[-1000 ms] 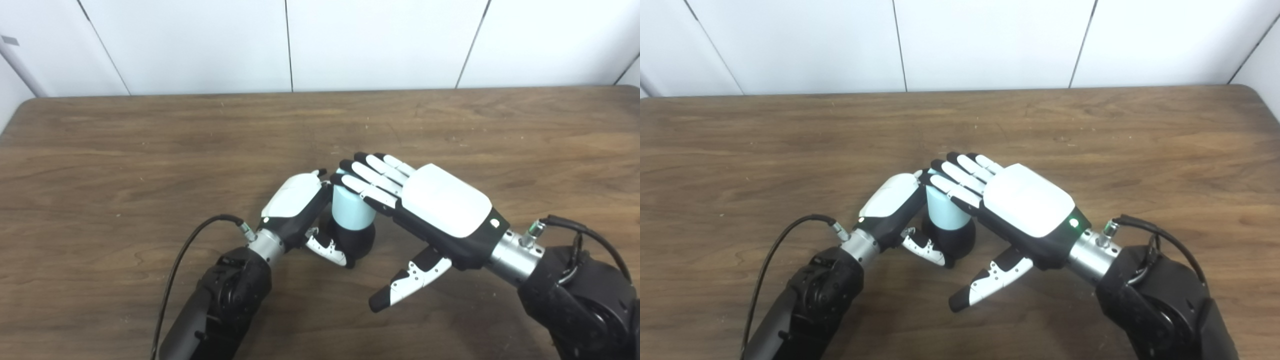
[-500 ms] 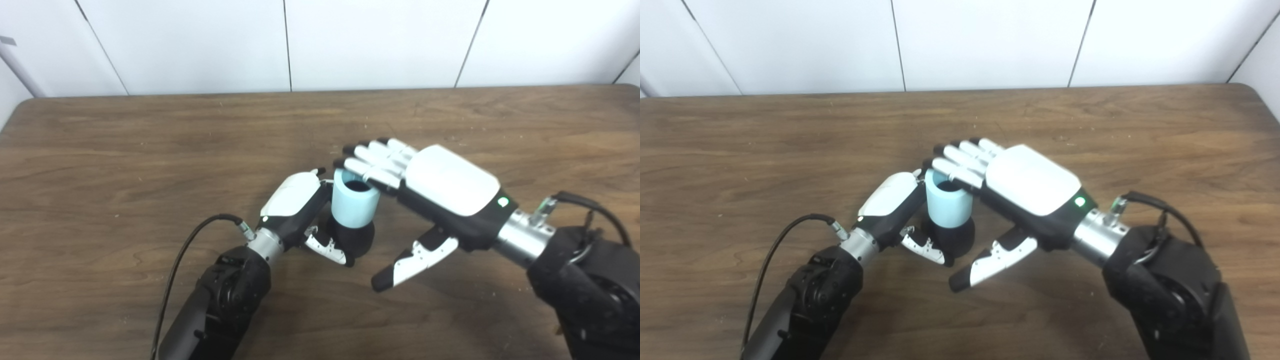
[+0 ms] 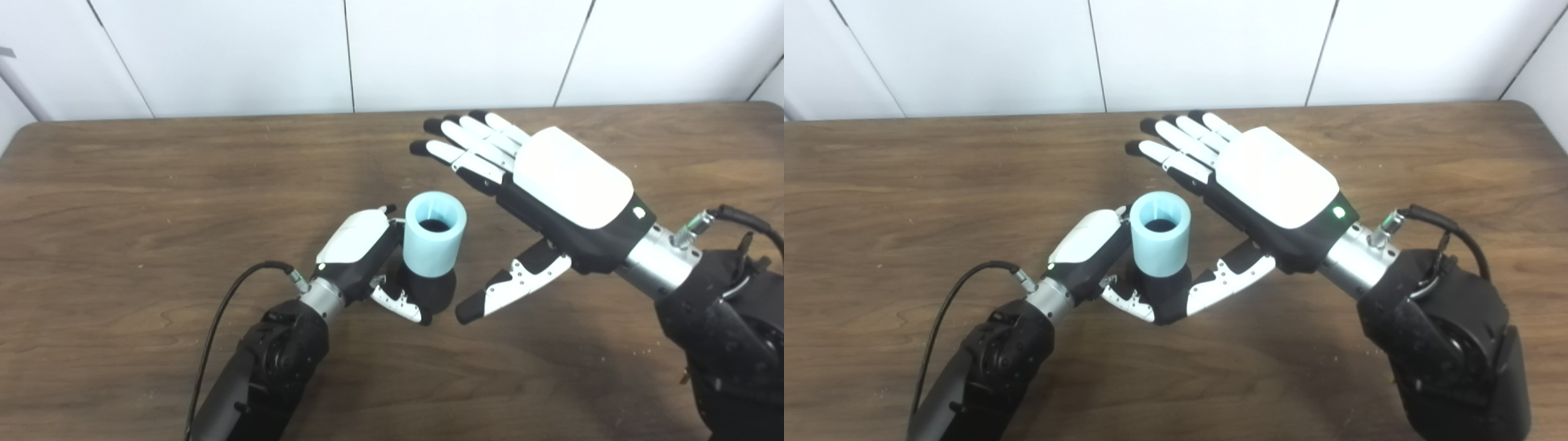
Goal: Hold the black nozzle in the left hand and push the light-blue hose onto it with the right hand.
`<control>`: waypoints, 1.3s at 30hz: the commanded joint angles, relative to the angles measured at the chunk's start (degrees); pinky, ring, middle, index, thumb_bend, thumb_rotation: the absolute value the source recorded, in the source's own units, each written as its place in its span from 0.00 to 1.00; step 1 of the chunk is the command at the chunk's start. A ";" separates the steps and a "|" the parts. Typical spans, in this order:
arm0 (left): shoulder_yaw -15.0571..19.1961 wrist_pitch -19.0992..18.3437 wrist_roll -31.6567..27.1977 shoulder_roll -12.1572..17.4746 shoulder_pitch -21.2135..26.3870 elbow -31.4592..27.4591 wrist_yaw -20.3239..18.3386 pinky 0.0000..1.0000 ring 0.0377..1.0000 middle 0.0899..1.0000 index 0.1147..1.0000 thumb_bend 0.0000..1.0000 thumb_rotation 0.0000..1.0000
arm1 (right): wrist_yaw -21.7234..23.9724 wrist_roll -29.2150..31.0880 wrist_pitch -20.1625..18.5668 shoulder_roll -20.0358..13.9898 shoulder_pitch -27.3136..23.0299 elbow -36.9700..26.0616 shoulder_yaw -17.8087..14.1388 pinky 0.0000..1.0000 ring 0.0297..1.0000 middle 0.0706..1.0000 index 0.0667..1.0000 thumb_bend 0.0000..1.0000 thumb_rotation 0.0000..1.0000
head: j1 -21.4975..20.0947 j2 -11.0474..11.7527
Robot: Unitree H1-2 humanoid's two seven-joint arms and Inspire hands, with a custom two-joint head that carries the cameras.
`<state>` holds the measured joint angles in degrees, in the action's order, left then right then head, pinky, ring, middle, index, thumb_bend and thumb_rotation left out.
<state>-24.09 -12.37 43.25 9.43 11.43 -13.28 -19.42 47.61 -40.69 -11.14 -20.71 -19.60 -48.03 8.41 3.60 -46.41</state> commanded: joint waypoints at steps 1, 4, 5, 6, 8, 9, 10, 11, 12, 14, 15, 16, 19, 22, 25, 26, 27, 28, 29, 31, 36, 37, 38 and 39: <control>0.59 -0.27 0.43 0.81 0.80 0.58 0.02 1.00 0.66 0.46 0.39 0.52 0.00 | 0.42 -0.16 -1.33 -0.10 -1.72 -1.94 -0.39 1.00 1.00 0.99 0.94 0.69 0.84 | 0.05 0.01; 0.81 0.24 -0.34 1.12 1.12 0.60 0.01 1.00 0.64 0.45 0.40 0.52 0.00 | 0.83 -0.67 -1.98 0.04 -1.45 -2.02 -0.05 1.00 1.00 1.00 0.94 0.68 0.84 | -0.01 0.31; 0.85 0.41 -0.47 1.26 1.19 0.48 0.01 1.00 0.63 0.45 0.41 0.52 0.00 | 0.89 -0.79 -2.06 0.07 -1.36 -2.07 -0.01 1.00 1.00 1.00 0.94 0.68 0.84 | -0.01 0.31; 0.86 0.53 -0.46 1.49 1.25 0.11 -0.06 1.00 0.62 0.45 0.41 0.52 0.00 | 0.92 -0.93 -2.04 0.10 -1.31 -2.07 0.03 1.00 1.00 1.00 0.94 0.68 0.84 | -0.36 0.39; 0.99 0.37 -0.25 1.94 1.43 -1.44 -0.60 1.00 0.61 0.47 0.40 0.52 0.00 | 0.91 -1.13 -1.85 0.08 -1.35 -1.97 0.08 1.00 1.00 1.00 0.94 0.68 0.84 | -0.55 0.44; 1.15 0.16 -0.19 2.08 1.54 -2.46 -0.93 1.00 0.62 0.48 0.40 0.52 0.00 | 0.85 -1.22 -1.70 0.03 -1.42 -1.87 0.08 1.00 1.00 1.00 0.94 0.68 0.84 | -0.36 0.39; 1.31 -0.12 -0.03 2.13 1.64 -3.59 -1.26 1.00 0.64 0.51 0.41 0.52 0.01 | 0.79 -1.29 -1.56 -0.04 -1.49 -1.75 0.06 1.00 1.00 1.00 0.94 0.68 0.84 | -0.33 0.39; 1.40 -0.48 0.33 2.09 1.74 -4.71 -1.62 1.00 0.65 0.58 0.42 0.52 0.02 | 0.75 -1.39 -1.44 -0.12 -1.55 -1.66 0.04 1.00 1.00 1.00 0.94 0.68 0.84 | -0.23 0.39; 1.44 -0.77 0.64 2.04 1.81 -5.48 -1.92 1.00 0.68 0.63 0.42 0.52 0.03 | 0.73 -1.46 -1.36 -0.17 -1.58 -1.60 0.03 1.00 1.00 0.99 0.94 0.68 0.83 | -0.18 0.39; 1.40 -1.14 1.38 1.97 1.98 -6.64 -2.42 1.00 0.71 0.67 0.43 0.52 0.04 | 0.77 -1.66 -1.30 -0.19 -1.59 -1.62 0.02 1.00 1.00 0.99 0.94 0.68 0.83 | -0.18 0.39; 1.36 -1.19 1.87 2.00 2.25 -7.59 -2.74 1.00 0.74 0.71 0.53 0.70 0.02 | 0.81 -1.82 -1.31 -0.17 -1.55 -1.69 0.02 1.00 1.00 0.99 0.94 0.68 0.81 | -0.10 0.43; 1.37 -1.28 2.29 2.04 2.60 -8.63 -3.15 0.98 0.76 0.73 0.59 0.82 0.01 | 0.76 -2.01 -1.24 -0.14 -1.45 -1.71 0.03 1.00 1.00 0.99 0.94 0.69 0.78 | -0.11 0.47; 1.56 -1.45 2.80 2.04 3.16 -10.07 -3.97 0.92 0.78 0.75 0.66 0.95 0.00 | 0.60 -2.31 -1.05 -0.09 -1.25 -1.67 0.04 1.00 1.00 0.99 0.94 0.71 0.72 | 0.01 0.57; 1.66 -1.22 3.05 2.12 3.79 -10.25 -4.19 0.89 0.78 0.75 0.67 0.98 0.00 | 0.49 -2.58 -0.86 -0.06 -1.10 -1.64 0.04 1.00 1.00 0.99 0.94 0.72 0.66 | 0.07 0.70; 1.37 -0.89 3.44 2.67 4.56 -9.47 -4.59 0.86 0.79 0.77 0.71 1.00 0.01 | 0.46 -2.95 -0.82 0.08 -1.09 -1.67 0.05 1.00 1.00 0.99 0.93 0.73 0.53 | 0.07 0.78; 1.26 -1.05 3.56 2.88 4.83 -9.20 -5.01 0.87 0.82 0.81 0.74 1.00 0.02 | 0.40 -3.10 -0.76 0.09 -1.04 -1.67 0.04 1.00 1.00 0.98 0.93 0.73 0.47 | 0.07 0.78; 1.18 -1.27 3.71 3.03 5.03 -9.03 -5.42 0.87 0.83 0.83 0.76 1.00 0.02 | 0.35 -3.21 -0.70 0.09 -0.98 -1.67 0.01 1.00 1.00 0.98 0.92 0.74 0.44 | 0.06 0.77; 1.21 -1.51 3.78 3.08 5.14 -8.95 -5.82 0.88 0.85 0.85 0.77 1.00 0.03 | 0.30 -3.28 -0.65 0.06 -0.90 -1.66 -0.03 1.00 1.00 0.98 0.92 0.74 0.43 | 0.06 0.77; 1.32 -1.67 3.83 3.08 5.17 -8.91 -6.10 0.90 0.86 0.86 0.78 1.00 0.03 | 0.25 -3.33 -0.59 0.01 -0.81 -1.62 -0.08 1.00 1.00 0.97 0.92 0.74 0.43 | 0.03 0.84; 1.56 -1.86 4.00 3.02 5.17 -8.90 -6.52 0.93 0.88 0.88 0.79 1.00 0.03 | 0.16 -3.42 -0.49 -0.11 -0.71 -1.47 -0.19 1.00 1.00 0.97 0.92 0.74 0.42 | 0.20 0.83; 2.14 -2.22 3.97 2.98 5.05 -8.94 -7.49 0.98 0.89 0.89 0.81 1.00 0.05 | 0.06 -3.38 -0.59 -0.16 -0.66 -1.26 -0.39 1.00 1.00 0.97 0.92 0.74 0.41 | 0.23 0.96; 2.27 -2.21 3.88 2.98 5.00 -8.93 -7.64 0.98 0.89 0.88 0.81 1.00 0.05 | 0.01 -3.38 -0.59 -0.14 -0.61 -1.21 -0.41 1.00 1.00 0.97 0.92 0.74 0.41 | 0.26 1.00; 2.43 -2.23 3.73 3.03 4.97 -8.99 -7.83 0.98 0.90 0.88 0.81 1.00 0.05 | -0.06 -3.39 -0.57 -0.13 -0.54 -1.16 -0.43 1.00 0.99 0.97 0.92 0.74 0.41 | 0.25 1.03; 2.62 -2.32 3.54 3.10 5.01 -9.06 -8.10 0.99 0.90 0.88 0.82 1.00 0.06 | -0.12 -3.42 -0.55 -0.12 -0.48 -1.08 -0.44 1.00 0.99 0.96 0.92 0.75 0.41 | 0.29 1.07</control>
<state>-22.20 -14.81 46.87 12.23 14.68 -21.56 -27.99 49.38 -44.00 -12.69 -20.59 -19.13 -48.27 8.71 3.78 -45.35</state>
